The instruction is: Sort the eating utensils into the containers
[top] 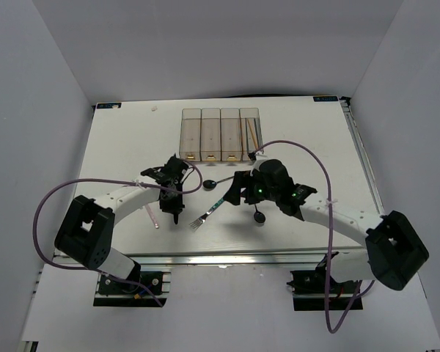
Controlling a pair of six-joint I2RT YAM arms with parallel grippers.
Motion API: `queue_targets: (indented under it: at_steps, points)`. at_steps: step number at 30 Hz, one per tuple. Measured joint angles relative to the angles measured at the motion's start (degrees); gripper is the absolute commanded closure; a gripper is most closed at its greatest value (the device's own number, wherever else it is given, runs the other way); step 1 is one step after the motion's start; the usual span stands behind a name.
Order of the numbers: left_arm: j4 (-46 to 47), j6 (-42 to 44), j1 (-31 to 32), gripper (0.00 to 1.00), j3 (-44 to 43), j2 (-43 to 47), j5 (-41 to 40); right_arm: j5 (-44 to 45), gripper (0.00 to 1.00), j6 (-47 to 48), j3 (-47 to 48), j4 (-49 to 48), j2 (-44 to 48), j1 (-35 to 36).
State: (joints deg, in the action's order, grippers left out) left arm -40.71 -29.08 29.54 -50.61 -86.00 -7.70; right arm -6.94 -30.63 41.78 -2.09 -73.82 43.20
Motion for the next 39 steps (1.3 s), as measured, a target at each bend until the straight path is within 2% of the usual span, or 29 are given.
queue_targets:
  at_steps: [6, 13, 20, 26, 29, 31, 32, 39]
  points:
    - [1.07, -0.55, 0.11, 1.00, 1.73, 0.52, 0.94, -3.85, 0.18, -7.06, 0.11, -8.52, -6.12, 0.00]
    - [1.92, -0.96, 0.26, 1.00, 2.58, 0.61, 1.18, -7.63, 0.19, -12.81, 0.81, -13.66, -11.58, 0.00]
    - [2.16, -1.62, 0.26, 1.00, 2.71, 0.15, 0.76, -7.63, 0.20, -15.08, 0.81, -14.82, -10.69, 0.00]
    - [2.14, -2.40, 0.31, 0.99, 2.67, -2.71, -0.17, -3.82, 0.19, -14.23, 0.83, -9.73, -5.49, 0.00]
    - [2.16, -2.51, 0.33, 0.91, 2.67, -2.71, -0.52, -1.25, 0.19, -13.40, 0.94, -6.05, -1.46, 0.00]
    - [2.16, -2.58, 0.46, 0.80, 2.64, -2.75, -0.74, 1.01, 0.18, -12.59, 1.05, -3.48, 1.70, 0.00]
    - [2.16, -2.67, 0.61, 0.71, 2.58, -2.89, -0.87, 1.88, 0.18, -12.33, 1.09, -2.36, 2.95, 0.00]
    - [1.75, -2.69, 0.96, 0.51, 1.95, -3.61, -1.60, 6.82, 0.17, -10.16, 1.70, 4.72, 10.60, 0.00]
